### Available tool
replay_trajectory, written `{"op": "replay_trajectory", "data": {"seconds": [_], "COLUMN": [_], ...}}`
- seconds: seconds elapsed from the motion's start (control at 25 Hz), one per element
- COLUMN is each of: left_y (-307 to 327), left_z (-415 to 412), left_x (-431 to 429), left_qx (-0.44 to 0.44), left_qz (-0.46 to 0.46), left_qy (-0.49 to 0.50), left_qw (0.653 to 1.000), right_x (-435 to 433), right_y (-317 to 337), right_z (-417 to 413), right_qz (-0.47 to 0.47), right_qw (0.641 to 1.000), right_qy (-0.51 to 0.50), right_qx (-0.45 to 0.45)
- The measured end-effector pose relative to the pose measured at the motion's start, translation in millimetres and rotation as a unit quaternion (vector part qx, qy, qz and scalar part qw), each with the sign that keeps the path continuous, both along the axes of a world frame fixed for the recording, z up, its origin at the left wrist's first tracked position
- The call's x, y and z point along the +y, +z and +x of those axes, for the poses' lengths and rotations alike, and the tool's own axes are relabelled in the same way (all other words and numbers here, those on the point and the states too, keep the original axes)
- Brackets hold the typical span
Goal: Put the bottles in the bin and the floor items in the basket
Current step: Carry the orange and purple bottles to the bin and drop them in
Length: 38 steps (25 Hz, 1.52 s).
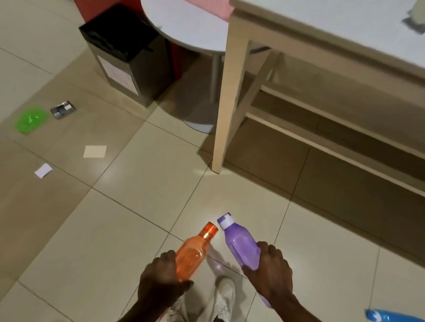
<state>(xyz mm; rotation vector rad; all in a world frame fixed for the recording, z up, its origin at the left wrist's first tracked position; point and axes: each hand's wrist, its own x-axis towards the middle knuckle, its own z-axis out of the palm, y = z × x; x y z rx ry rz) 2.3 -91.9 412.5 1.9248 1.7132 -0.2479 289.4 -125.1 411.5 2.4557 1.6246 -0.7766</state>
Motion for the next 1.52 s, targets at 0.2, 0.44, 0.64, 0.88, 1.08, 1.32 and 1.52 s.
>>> {"op": "replay_trajectory", "data": {"seconds": [0.2,0.44,0.64,0.88,1.08,1.32,1.52], "left_y": [56.5,77.8,90.1,92.0,84.6,99.8,99.2], "left_z": [-0.4,-28.1,-70.6,-147.6,-227.7,-275.1,-284.4], "left_x": [26.4,51.1,82.2,161.2,252.9,352.6,411.8], "left_qx": [0.002,-0.004,0.012,-0.009,-0.016,-0.049,-0.051], "left_qz": [-0.007,0.022,0.065,0.069,0.125,0.091,0.065], "left_qy": [0.092,0.149,0.182,0.202,0.135,0.15,0.166], "left_qw": [0.996,0.989,0.981,0.977,0.983,0.983,0.983], "right_x": [26.4,71.0,128.0,229.0,312.4,382.0,451.8], "right_y": [40.9,66.7,82.6,97.4,122.2,132.8,117.6], "right_z": [-18.4,-31.5,-57.5,-127.2,-199.7,-259.0,-283.0], "right_qz": [0.026,0.046,0.043,0.099,0.141,0.16,0.142], "right_qw": [0.999,0.99,0.988,0.982,0.983,0.984,0.986], "right_qy": [0.034,0.131,0.147,0.158,0.118,0.078,0.092], "right_qx": [0.015,-0.024,-0.01,-0.022,-0.02,-0.015,-0.012]}}
